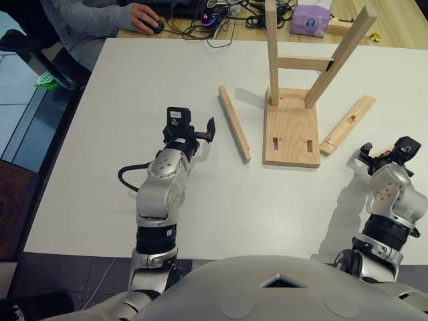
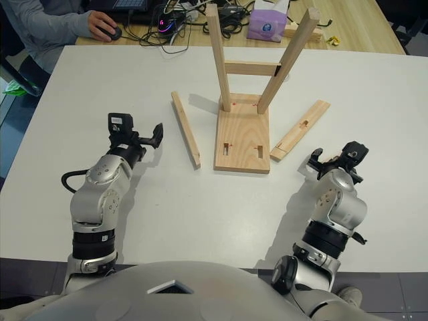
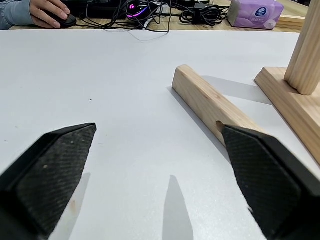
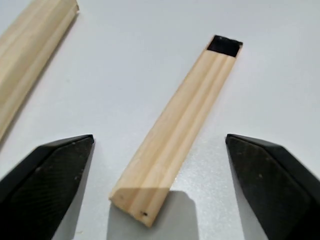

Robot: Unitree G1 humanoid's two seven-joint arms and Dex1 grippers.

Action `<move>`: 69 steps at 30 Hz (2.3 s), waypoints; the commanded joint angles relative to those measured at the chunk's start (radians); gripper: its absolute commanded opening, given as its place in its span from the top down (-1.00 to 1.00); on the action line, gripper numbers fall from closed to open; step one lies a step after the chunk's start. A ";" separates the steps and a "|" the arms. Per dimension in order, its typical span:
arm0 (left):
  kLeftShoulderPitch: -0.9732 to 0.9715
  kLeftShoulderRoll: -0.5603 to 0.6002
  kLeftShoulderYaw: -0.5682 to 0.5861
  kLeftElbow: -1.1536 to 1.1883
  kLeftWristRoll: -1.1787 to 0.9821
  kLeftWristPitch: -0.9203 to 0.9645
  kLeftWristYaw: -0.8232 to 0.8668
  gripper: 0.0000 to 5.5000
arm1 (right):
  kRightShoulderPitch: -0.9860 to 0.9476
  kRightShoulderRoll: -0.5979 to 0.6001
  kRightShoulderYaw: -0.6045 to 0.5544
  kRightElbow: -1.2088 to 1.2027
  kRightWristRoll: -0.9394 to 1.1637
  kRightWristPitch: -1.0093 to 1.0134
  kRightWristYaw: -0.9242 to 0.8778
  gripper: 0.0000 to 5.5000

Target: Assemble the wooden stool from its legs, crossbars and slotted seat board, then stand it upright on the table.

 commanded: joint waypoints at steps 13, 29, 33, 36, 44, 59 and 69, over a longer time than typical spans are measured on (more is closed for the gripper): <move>-0.007 -0.012 0.007 0.000 0.003 -0.002 0.013 -0.69 | -0.069 -0.056 -0.031 0.211 0.034 0.125 0.019 -0.10; -0.020 -0.022 0.023 -0.013 0.002 -0.002 0.020 -0.69 | -0.084 -0.071 0.004 0.194 0.024 0.067 0.048 0.53; -0.101 0.018 0.072 -0.095 -0.010 -0.049 0.000 -0.69 | -0.112 -0.166 0.101 0.076 -0.060 -0.299 0.130 0.53; -0.212 0.066 0.159 -0.124 -0.042 -0.072 -0.015 -0.69 | -0.159 -0.248 0.184 -0.006 -0.122 -0.543 0.209 0.53; -0.310 0.122 0.116 -0.197 -0.092 -0.109 -0.120 -0.69 | -0.354 -0.380 0.292 -0.203 0.108 -0.584 0.568 0.53; -0.619 0.486 -0.054 -0.092 -0.116 -0.054 -0.548 -0.69 | -1.002 -0.728 0.925 0.442 -0.556 -1.679 1.196 0.53; -0.624 0.468 -0.203 -0.108 -0.177 0.094 -0.646 -0.69 | -1.042 -0.586 1.067 0.494 -0.627 -1.863 1.174 0.53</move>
